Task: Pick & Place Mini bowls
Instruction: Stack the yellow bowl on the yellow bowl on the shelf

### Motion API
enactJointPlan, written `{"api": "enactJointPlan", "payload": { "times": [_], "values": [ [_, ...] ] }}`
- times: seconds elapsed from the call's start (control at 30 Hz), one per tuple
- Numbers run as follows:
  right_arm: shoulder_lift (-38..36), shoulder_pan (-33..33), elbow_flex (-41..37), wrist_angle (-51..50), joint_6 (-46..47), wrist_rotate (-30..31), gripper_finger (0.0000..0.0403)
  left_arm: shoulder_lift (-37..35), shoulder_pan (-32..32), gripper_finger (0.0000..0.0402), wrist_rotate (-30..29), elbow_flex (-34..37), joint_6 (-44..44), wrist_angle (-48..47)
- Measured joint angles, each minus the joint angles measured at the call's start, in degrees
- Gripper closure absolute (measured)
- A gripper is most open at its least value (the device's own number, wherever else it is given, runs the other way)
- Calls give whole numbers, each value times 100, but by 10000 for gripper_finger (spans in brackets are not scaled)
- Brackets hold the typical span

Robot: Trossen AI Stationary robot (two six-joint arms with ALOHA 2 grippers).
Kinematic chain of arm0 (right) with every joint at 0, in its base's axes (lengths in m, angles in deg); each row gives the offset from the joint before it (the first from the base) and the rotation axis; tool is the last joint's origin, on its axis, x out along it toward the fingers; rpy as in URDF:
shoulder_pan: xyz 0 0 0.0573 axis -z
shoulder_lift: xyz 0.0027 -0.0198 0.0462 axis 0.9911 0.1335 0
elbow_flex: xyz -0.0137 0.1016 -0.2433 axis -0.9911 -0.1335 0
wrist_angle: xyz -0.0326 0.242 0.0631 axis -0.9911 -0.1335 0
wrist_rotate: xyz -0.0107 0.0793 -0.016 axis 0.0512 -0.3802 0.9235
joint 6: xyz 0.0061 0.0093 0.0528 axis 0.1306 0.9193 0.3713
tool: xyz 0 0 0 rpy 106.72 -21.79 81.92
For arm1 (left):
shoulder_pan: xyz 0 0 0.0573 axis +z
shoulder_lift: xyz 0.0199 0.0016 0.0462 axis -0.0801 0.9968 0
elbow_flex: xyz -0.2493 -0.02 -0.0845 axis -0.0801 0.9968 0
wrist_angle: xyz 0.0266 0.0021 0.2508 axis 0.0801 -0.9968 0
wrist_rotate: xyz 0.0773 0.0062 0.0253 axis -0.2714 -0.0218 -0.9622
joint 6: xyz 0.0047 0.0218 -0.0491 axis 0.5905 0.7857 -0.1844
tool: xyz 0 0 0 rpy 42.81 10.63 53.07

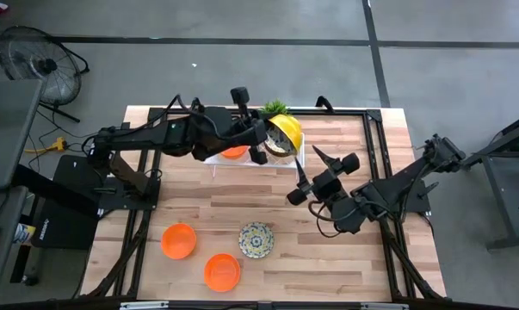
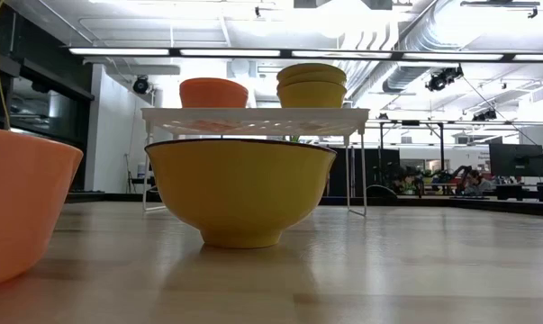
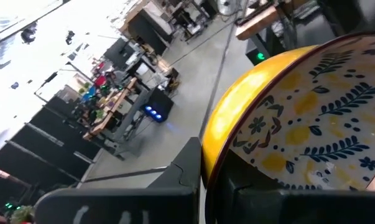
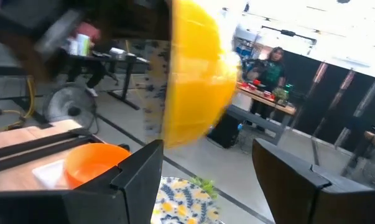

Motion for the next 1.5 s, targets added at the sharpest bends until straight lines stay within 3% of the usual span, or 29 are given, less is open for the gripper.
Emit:
{"api": "enactJointPlan", "payload": {
  "times": [0.37,0.53,0.73,1.27,1.5],
  "values": [
    [2,-3,1,185,-17,-62,167,12,4,396,251,2,32,52],
    [0,127,1,262,-15,-508,167,12,4,396,294,2,30,67],
    [-2,306,1,299,-179,-203,167,12,-3,396,486,4,-5,120],
    [2,661,1,376,-747,-220,168,18,9,396,634,4,-68,104],
    [4,664,3,411,-1097,-204,222,18,9,396,686,4,-69,113]
  ]
}}
